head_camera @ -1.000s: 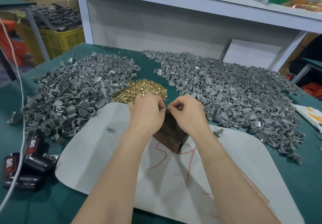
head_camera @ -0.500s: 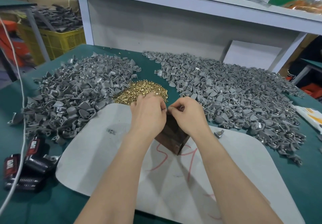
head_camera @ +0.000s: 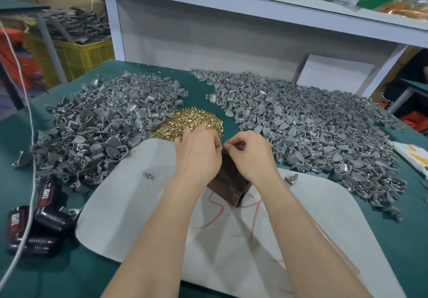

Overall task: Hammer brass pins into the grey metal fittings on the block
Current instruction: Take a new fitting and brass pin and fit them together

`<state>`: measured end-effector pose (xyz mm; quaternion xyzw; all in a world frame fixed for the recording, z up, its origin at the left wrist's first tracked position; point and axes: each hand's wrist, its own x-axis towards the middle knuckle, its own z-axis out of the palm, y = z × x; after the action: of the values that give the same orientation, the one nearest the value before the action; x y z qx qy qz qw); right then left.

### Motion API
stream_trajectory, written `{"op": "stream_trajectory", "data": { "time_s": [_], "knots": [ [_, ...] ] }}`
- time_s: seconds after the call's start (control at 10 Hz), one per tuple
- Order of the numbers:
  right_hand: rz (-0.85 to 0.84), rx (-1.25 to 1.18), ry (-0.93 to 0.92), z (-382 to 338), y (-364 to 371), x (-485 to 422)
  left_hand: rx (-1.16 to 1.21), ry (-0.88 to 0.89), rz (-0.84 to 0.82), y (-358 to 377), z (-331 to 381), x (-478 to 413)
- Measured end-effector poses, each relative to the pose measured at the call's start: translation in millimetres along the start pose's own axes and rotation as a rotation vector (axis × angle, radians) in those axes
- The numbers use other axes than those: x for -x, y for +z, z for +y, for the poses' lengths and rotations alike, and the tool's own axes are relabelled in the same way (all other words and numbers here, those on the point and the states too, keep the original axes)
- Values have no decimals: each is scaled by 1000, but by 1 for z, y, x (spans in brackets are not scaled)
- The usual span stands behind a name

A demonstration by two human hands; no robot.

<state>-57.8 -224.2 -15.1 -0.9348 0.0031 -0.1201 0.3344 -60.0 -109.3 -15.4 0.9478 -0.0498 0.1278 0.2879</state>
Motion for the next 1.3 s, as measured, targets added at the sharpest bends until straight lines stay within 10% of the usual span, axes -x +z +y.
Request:
{"op": "stream_trajectory", "data": {
  "time_s": [1.3],
  "knots": [
    [50,171,-82,-7,4,2,-25,16,6,1,2,0]
  ]
}}
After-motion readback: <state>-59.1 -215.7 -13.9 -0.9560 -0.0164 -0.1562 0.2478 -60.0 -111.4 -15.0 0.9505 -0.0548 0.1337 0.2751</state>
